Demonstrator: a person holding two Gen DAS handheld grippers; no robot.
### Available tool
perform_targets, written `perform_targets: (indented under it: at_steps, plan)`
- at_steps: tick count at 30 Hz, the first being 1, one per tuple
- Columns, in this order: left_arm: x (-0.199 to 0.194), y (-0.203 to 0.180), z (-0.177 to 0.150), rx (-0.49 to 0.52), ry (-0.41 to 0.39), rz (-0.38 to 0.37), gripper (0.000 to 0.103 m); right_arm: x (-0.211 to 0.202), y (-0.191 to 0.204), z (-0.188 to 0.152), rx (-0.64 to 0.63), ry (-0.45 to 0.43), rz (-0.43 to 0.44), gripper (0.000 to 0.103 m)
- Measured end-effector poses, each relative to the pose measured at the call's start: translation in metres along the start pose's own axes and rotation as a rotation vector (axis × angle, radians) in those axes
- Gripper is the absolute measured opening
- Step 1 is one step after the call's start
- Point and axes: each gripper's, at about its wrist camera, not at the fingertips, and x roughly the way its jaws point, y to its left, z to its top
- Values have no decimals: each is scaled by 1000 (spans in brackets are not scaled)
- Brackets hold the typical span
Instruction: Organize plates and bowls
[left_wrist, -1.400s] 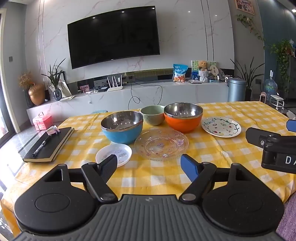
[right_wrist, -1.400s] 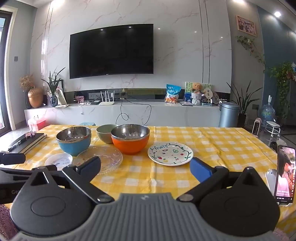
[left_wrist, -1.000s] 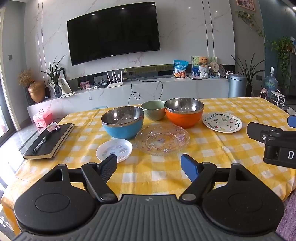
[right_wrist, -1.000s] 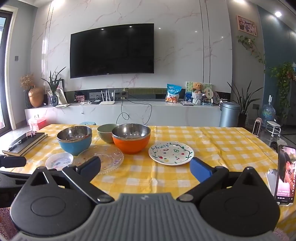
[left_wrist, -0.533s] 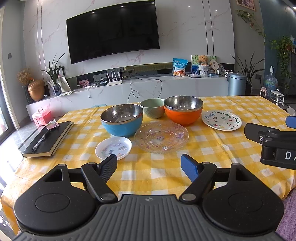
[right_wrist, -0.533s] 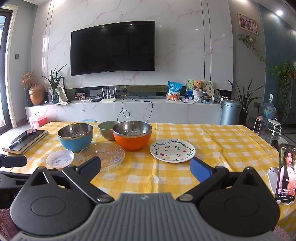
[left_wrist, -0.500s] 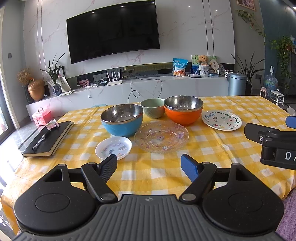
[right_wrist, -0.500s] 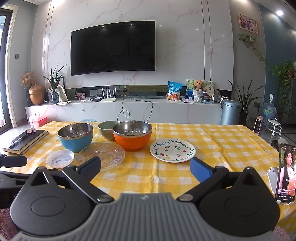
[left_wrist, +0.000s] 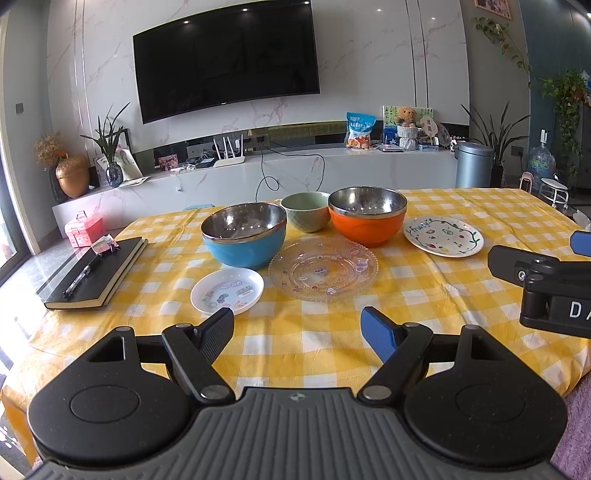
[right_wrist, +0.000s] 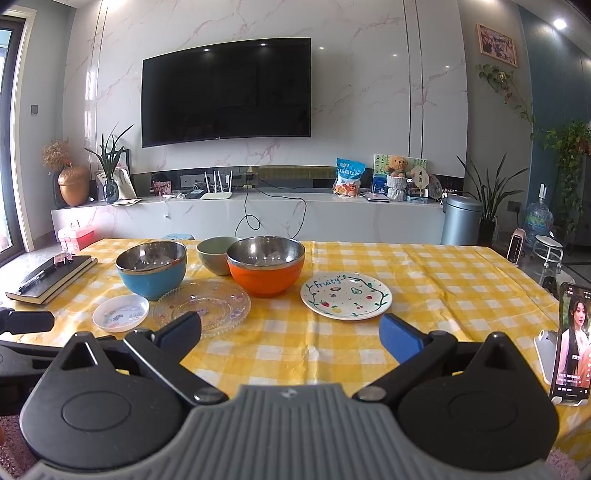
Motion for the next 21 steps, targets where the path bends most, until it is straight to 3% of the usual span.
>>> perform_targets:
  at_steps: [21]
  plan:
    - [0, 0, -1, 0, 4, 0, 92, 3, 2, -2, 1, 12, 2, 100]
